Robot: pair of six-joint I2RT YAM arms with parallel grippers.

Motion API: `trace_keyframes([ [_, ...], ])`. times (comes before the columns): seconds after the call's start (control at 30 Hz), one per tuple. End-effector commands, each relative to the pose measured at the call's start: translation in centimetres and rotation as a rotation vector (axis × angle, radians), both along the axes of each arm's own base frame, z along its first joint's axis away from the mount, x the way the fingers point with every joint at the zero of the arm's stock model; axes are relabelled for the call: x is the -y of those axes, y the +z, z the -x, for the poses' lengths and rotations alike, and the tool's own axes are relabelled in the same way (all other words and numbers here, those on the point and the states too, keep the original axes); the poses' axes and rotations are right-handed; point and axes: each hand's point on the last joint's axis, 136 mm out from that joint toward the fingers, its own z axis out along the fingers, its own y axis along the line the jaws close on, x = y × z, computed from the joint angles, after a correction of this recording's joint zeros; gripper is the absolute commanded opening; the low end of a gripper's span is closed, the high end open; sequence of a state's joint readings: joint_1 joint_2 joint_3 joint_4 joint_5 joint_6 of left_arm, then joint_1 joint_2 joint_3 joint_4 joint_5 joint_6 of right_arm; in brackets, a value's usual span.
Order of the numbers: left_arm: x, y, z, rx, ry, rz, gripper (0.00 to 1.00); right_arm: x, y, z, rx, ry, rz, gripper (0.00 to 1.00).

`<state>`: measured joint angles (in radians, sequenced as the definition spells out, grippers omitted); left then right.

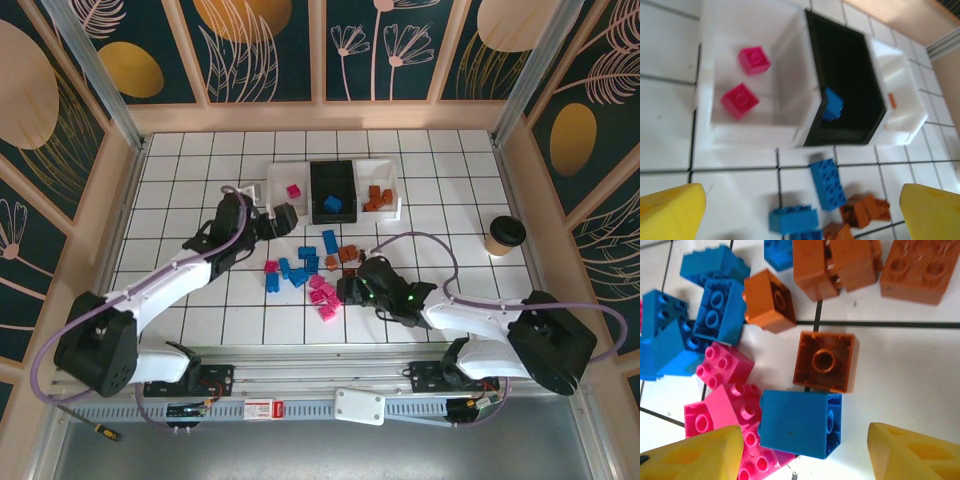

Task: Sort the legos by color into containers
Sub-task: Pick up the lego from the bottom-center of the table.

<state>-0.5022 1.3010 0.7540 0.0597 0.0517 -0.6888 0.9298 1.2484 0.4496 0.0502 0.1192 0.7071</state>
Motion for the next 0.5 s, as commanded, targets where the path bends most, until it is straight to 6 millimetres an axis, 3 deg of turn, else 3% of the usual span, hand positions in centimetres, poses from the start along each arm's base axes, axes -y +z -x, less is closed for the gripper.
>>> trace_keyframes([
  [0.0,-0.8,0.9,1.4,0.030,0.013,0.032,0.99,-0.8,0.5,-0.8,0.022,-0.049,-0.015,0.67],
  [0.27,-2.4,-1.4,4.1,-0.002,0.021,0.018,0.99,-1.3,-0.1,-1.0,0.023,-0.052,0.000,0.66],
  [0.47,-2.5,-1.9,4.6,-0.010,0.017,0.027,0.99,-1.5,0.2,-1.6,0.046,-0.064,-0.003,0.65],
])
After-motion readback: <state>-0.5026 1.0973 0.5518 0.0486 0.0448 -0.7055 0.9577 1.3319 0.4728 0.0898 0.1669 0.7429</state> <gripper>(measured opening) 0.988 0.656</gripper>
